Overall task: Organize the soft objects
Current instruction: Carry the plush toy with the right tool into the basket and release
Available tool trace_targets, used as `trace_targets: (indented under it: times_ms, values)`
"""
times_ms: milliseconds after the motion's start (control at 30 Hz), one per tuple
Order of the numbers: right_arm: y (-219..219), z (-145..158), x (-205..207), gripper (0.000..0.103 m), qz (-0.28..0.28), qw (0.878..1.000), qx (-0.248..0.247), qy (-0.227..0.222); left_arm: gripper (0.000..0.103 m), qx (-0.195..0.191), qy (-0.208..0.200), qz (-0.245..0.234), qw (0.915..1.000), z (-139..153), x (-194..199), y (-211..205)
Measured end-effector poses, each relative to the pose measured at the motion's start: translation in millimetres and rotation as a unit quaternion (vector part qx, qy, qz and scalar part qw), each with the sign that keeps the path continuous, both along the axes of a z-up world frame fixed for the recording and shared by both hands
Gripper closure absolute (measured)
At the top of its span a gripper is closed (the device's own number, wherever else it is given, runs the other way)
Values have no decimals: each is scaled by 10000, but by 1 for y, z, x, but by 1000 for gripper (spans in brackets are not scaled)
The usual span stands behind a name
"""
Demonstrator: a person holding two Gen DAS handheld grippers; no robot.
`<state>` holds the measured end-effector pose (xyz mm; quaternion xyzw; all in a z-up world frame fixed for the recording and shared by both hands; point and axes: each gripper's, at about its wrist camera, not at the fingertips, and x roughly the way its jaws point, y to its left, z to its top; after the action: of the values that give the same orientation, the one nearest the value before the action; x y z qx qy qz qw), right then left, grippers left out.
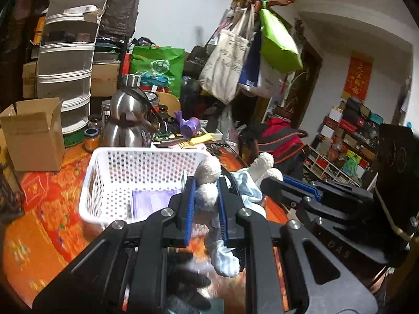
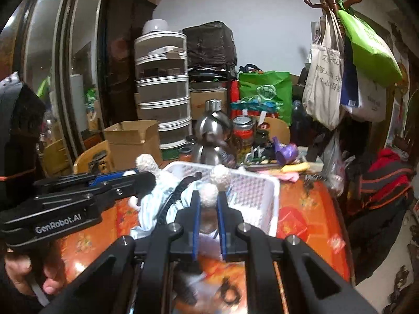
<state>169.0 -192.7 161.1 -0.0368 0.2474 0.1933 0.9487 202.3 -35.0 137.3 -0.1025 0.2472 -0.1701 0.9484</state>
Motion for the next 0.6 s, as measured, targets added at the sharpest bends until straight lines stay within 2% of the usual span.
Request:
trace_targets:
  times_ms: [100, 200, 433, 600]
  values:
    - [1, 4, 39, 93, -138, 9996, -156, 164, 88, 59, 119, 147, 9998, 19, 44, -1]
    - [3, -5, 78, 93, -231, 9983, -372, 378, 88, 83, 314, 237, 9992, 18, 85, -1]
    - [-1, -58, 146, 93, -543, 9895, -768, 1097, 88, 134, 874, 462, 9950, -25, 164, -9]
    - [-8, -91, 164, 93, -516, 9866, -589, 1430, 88, 202, 1205, 473, 9914, -67, 197, -16]
